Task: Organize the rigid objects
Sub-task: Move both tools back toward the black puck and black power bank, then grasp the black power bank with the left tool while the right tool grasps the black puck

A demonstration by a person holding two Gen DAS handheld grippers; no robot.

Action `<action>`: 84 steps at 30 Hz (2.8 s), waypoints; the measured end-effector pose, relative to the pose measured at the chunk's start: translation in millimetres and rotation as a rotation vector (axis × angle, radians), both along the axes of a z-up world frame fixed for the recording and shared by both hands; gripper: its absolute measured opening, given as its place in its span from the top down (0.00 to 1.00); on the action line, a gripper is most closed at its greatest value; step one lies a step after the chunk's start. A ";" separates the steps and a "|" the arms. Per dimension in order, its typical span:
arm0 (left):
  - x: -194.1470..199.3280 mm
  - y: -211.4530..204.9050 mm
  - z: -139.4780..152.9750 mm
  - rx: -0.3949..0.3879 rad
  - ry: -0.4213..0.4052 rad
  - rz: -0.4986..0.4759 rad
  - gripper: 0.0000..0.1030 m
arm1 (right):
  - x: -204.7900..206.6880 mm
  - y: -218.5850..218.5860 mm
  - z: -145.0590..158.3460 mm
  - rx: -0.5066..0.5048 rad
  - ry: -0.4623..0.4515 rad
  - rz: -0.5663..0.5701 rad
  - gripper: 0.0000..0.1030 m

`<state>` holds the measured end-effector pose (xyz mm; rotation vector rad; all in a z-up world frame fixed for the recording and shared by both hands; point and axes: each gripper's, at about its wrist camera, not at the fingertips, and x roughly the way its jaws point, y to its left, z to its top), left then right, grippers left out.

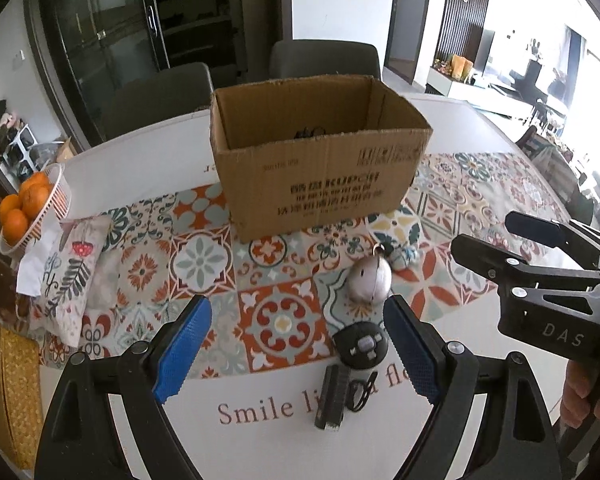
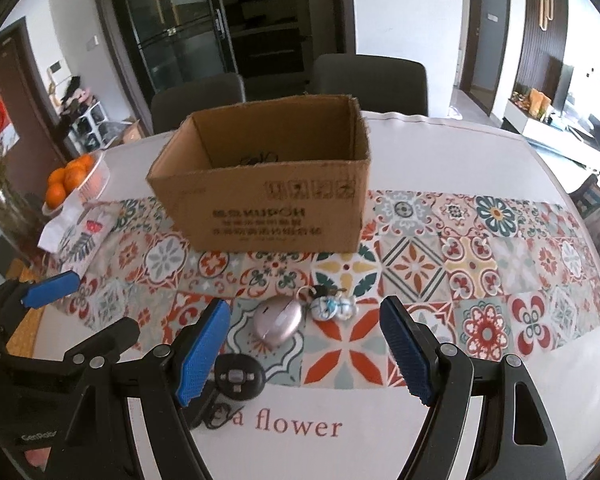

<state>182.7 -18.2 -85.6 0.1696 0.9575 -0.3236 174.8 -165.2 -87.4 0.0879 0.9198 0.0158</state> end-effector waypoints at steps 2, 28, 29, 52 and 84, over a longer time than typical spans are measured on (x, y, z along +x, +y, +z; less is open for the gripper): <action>-4.4 1.3 -3.2 0.003 0.008 -0.004 0.15 | -3.2 2.9 -3.7 0.002 0.007 0.015 0.24; -41.0 -10.5 -82.8 0.026 0.230 -0.072 0.16 | -17.0 28.9 -75.3 0.010 0.139 0.307 0.25; -41.3 -10.8 -85.5 0.024 0.237 -0.076 0.16 | -17.1 30.4 -78.0 0.004 0.142 0.320 0.25; -21.4 -17.4 -140.9 -0.014 0.369 -0.093 0.24 | 2.6 49.4 -125.8 -0.029 0.229 0.450 0.25; -12.8 13.3 -138.4 -0.014 0.241 -0.028 0.65 | 10.9 62.4 -145.1 -0.045 0.239 0.415 0.45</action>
